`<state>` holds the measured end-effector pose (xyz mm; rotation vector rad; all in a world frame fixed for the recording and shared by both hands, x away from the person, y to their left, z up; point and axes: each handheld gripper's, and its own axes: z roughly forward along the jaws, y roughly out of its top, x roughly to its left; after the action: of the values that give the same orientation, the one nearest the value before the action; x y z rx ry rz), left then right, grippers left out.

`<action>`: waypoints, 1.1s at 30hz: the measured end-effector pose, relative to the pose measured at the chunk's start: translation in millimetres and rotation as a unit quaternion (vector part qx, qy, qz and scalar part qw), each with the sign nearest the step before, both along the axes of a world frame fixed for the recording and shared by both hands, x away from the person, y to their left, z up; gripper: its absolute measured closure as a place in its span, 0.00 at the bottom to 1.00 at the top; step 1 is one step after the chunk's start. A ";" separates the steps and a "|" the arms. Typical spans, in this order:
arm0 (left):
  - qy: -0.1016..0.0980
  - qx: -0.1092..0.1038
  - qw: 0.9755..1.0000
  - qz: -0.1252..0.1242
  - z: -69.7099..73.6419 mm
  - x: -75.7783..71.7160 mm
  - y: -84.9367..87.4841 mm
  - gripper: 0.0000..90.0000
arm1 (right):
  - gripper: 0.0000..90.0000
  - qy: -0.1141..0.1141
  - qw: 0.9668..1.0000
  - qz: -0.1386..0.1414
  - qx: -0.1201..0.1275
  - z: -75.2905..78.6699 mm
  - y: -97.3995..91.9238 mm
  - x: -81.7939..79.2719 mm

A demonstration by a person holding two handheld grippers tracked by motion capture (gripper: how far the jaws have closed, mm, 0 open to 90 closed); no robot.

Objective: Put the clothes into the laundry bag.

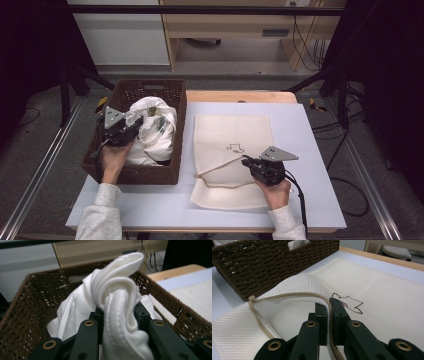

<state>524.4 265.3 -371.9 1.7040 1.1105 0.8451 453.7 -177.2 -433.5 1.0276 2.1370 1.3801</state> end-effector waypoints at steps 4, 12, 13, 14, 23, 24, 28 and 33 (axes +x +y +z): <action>-0.045 -0.014 0.999 0.015 9.8 -6.2 4.1 0.78 | 0.95 0.001 1.000 -0.001 0.000 -0.1 0.1 -0.1; -0.113 -0.038 0.993 0.027 37.2 -20.0 7.5 0.79 | 0.95 0.000 1.000 -0.002 0.001 0.4 -0.4 -0.2; -0.134 -0.047 0.990 0.028 47.8 -25.3 8.9 0.79 | 0.95 0.000 1.000 -0.002 0.001 0.5 -0.4 -0.3; -0.134 -0.047 0.990 0.028 47.8 -25.3 8.9 0.79 | 0.95 0.000 1.000 -0.002 0.002 0.5 -0.4 -0.3; -0.204 -0.078 0.976 0.024 95.8 -49.0 10.0 0.81 | 0.95 0.000 1.000 -0.002 0.001 0.4 -0.2 -0.4; -0.210 -0.080 0.974 0.024 99.6 -51.1 9.3 0.81 | 0.95 0.000 1.000 -0.002 0.003 0.5 0.0 -0.5; -0.226 -0.086 0.970 0.025 110.7 -56.3 5.7 0.81 | 0.95 0.001 1.000 -0.002 0.003 0.5 -0.1 -0.4; -0.245 -0.100 0.964 0.020 124.8 -61.6 1.7 0.81 | 0.95 -0.001 1.000 -0.001 0.003 0.4 -0.2 -0.2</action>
<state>462.8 267.0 -247.2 1.2178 0.8570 1.0691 453.5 -177.5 -433.1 1.0315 2.1310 1.3869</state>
